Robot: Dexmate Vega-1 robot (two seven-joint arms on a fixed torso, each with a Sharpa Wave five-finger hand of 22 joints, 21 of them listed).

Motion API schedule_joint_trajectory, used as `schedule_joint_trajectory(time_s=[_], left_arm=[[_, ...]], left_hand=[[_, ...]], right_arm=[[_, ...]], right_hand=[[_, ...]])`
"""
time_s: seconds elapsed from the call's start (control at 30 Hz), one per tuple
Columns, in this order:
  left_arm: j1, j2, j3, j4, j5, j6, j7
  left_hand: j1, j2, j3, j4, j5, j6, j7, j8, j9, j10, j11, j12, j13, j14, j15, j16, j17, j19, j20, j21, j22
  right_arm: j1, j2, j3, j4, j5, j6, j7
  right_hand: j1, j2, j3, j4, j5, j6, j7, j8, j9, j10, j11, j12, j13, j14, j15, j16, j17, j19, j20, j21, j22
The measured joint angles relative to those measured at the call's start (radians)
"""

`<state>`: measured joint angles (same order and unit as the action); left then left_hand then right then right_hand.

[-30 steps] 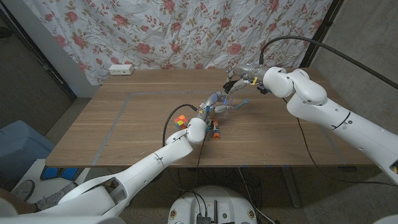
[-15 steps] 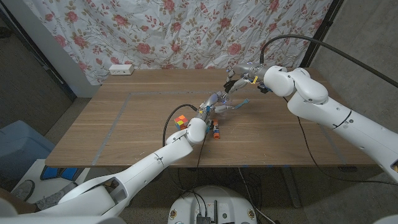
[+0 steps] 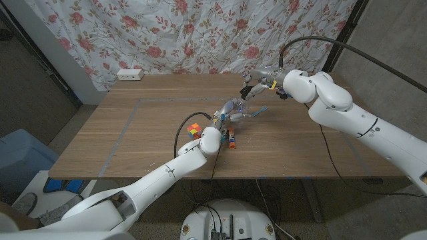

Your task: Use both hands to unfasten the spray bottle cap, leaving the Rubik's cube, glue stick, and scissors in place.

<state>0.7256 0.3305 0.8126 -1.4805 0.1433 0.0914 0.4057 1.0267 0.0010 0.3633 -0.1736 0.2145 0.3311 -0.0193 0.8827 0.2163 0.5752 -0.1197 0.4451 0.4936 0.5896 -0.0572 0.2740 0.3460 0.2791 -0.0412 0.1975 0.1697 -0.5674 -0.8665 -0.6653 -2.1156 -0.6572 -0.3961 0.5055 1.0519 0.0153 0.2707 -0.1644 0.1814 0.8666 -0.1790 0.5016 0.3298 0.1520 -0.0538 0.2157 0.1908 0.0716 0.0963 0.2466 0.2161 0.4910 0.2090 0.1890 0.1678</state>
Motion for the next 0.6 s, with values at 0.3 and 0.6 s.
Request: schedule_joint_trajectory(time_s=[0.3, 0.6], left_arm=[[0.001, -0.001, 0.0, 0.002, -0.001, 0.0, 0.001], [0.0, -0.002, 0.001, 0.005, -0.001, 0.0, 0.001]], left_hand=[[0.0, 0.0, 0.005, 0.0, 0.0, 0.0, 0.0, -0.001, -0.002, 0.0, 0.0, 0.0, 0.0, 0.0, 0.0, 0.0, 0.0, 0.0, 0.0, 0.0, 0.0], [0.0, 0.0, 0.006, 0.0, 0.0, 0.0, 0.0, -0.001, -0.003, 0.005, -0.005, -0.001, 0.0, 0.005, 0.005, 0.0, 0.0, 0.0, 0.0, 0.0, 0.0]], right_arm=[[0.003, -0.004, 0.003, -0.003, -0.002, 0.0, 0.003], [0.003, -0.006, 0.008, -0.005, 0.001, 0.0, 0.007]], right_hand=[[0.005, 0.005, 0.0, 0.0, -0.001, 0.005, 0.005, 0.0, 0.0, 0.0, 0.0, 0.0, 0.0, 0.006, -0.005, 0.0, 0.005, 0.0, 0.0, 0.0, 0.0], [0.008, 0.008, -0.001, -0.001, -0.003, 0.005, 0.005, 0.0, 0.0, 0.0, 0.0, 0.0, 0.0, 0.005, -0.005, 0.0, 0.005, 0.0, 0.0, 0.0, 0.0]])
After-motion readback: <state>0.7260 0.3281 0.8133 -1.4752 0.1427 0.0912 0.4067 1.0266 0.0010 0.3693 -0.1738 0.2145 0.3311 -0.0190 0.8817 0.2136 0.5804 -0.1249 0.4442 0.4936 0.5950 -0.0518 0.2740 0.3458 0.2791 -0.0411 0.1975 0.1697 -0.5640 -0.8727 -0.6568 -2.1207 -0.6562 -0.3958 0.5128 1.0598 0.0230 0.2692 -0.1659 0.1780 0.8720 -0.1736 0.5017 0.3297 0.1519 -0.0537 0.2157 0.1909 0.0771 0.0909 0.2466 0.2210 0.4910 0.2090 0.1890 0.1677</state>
